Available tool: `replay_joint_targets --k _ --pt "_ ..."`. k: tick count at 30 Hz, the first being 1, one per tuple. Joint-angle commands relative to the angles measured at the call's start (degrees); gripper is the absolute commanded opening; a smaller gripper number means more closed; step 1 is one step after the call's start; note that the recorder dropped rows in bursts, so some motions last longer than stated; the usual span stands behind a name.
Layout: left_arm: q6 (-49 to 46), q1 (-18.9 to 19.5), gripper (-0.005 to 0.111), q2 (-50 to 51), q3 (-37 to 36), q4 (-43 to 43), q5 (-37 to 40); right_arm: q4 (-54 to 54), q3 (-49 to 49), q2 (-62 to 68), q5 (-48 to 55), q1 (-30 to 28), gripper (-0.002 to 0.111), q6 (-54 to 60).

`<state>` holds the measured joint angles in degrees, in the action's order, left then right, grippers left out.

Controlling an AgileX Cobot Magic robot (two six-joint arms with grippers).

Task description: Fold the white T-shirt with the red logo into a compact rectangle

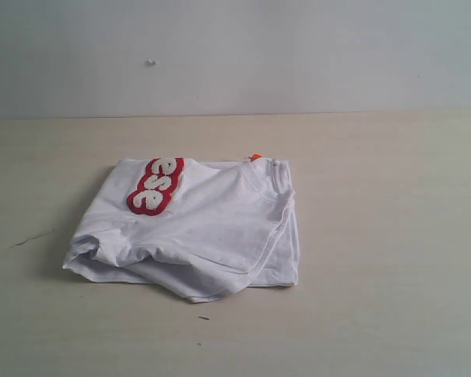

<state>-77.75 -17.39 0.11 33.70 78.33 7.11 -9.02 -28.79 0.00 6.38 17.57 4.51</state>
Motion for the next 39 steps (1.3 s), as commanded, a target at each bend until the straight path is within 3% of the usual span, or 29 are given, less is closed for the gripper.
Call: replay_joint_targets --k 1,26,29,33,39 --pt "-0.2 0.1 0.0 -0.1 -0.2 0.1 0.0 0.4 0.4 0.0 0.0 -0.2 0.0 0.3" --pt "0.7 0.2 0.0 -0.1 -0.2 -1.0 0.3 0.4 0.4 0.0 0.0 -0.2 0.0 0.2" --pt "12.0 2.1 0.0 -0.1 -0.2 -15.6 3.1 0.4 0.4 0.0 0.0 -0.2 0.0 0.2" --pt "39.6 6.2 0.0 -0.1 -0.2 -41.6 4.0 0.4 0.4 0.0 0.0 -0.2 0.0 0.2" --pt "72.5 10.9 0.0 -0.1 -0.2 -69.0 4.0 0.4 0.4 0.0 0.0 -0.2 0.0 0.2"
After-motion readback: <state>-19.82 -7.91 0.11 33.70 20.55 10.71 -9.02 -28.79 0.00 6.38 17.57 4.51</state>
